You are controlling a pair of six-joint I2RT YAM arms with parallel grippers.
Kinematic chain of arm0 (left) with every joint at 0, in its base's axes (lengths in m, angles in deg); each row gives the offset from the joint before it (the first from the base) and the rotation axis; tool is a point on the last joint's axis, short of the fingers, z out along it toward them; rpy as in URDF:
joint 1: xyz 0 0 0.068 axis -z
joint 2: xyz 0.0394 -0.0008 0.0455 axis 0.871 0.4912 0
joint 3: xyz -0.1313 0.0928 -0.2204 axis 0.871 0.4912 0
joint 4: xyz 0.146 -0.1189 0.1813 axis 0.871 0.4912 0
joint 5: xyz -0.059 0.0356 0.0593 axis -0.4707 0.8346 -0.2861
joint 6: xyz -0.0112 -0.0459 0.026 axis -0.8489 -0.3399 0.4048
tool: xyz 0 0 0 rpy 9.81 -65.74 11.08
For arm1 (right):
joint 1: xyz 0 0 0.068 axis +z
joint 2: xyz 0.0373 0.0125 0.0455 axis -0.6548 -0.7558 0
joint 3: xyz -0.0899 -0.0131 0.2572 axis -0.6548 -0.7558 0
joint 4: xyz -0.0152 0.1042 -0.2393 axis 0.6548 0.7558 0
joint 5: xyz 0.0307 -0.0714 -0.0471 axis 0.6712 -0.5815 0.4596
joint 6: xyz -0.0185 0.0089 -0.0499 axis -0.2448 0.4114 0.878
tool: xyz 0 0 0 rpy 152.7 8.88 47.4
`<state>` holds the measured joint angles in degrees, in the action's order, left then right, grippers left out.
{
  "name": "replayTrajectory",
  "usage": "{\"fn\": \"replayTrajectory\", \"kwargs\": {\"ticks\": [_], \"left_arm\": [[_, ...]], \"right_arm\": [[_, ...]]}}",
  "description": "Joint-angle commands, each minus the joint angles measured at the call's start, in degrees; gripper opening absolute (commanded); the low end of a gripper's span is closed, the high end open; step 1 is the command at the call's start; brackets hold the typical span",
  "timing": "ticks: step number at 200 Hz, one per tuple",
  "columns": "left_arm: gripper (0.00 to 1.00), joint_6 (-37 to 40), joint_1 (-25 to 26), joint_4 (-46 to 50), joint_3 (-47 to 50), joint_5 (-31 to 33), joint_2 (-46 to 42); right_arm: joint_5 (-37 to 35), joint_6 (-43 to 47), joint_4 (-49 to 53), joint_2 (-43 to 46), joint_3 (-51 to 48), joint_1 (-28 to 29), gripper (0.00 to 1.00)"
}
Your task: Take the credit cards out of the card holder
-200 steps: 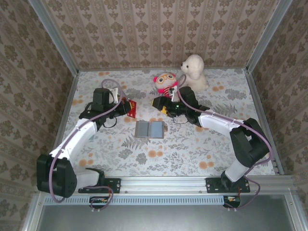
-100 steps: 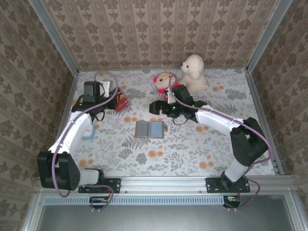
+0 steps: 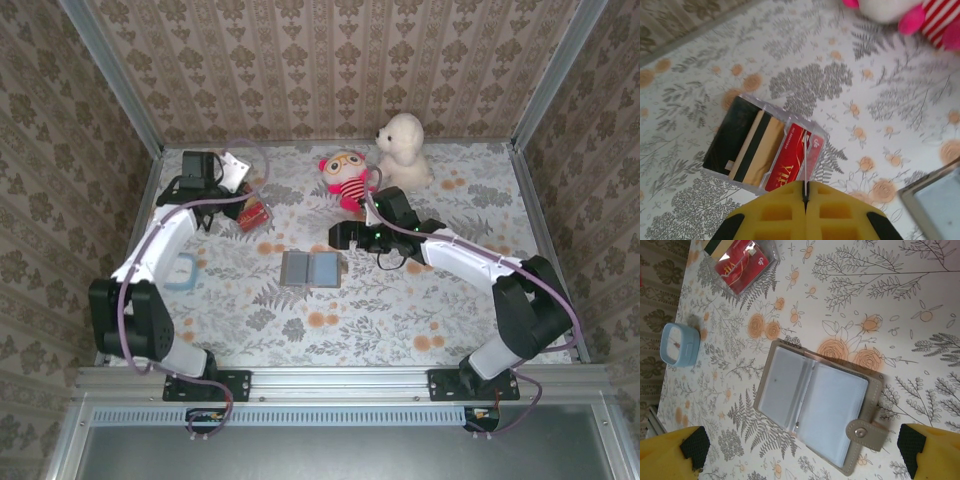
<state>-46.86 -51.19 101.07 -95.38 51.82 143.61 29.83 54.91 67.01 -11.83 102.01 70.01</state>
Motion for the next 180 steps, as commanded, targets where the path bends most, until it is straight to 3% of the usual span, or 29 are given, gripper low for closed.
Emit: {"fn": "replayTrajectory", "kwargs": {"ticks": [1,24,91,180], "left_arm": [[0.00,8.77,-0.16,4.28,-4.39,-0.40,3.99],[0.00,11.03,0.09,5.96,-7.85,-3.07,7.85],[0.00,17.73,-0.06,8.76,-15.05,0.02,17.63],[0.00,22.51,-1.57,12.71,-16.47,-6.01,21.49]], "right_arm": [[-0.44,1.39,-1.46,2.13,-1.58,-0.26,1.00],[-0.68,0.66,-0.84,2.33,-1.47,-0.35,1.00],[0.90,-0.22,0.40,3.32,-0.48,-0.30,1.00],[3.74,-3.38,-4.09,4.03,-1.82,-0.26,1.00]]}}
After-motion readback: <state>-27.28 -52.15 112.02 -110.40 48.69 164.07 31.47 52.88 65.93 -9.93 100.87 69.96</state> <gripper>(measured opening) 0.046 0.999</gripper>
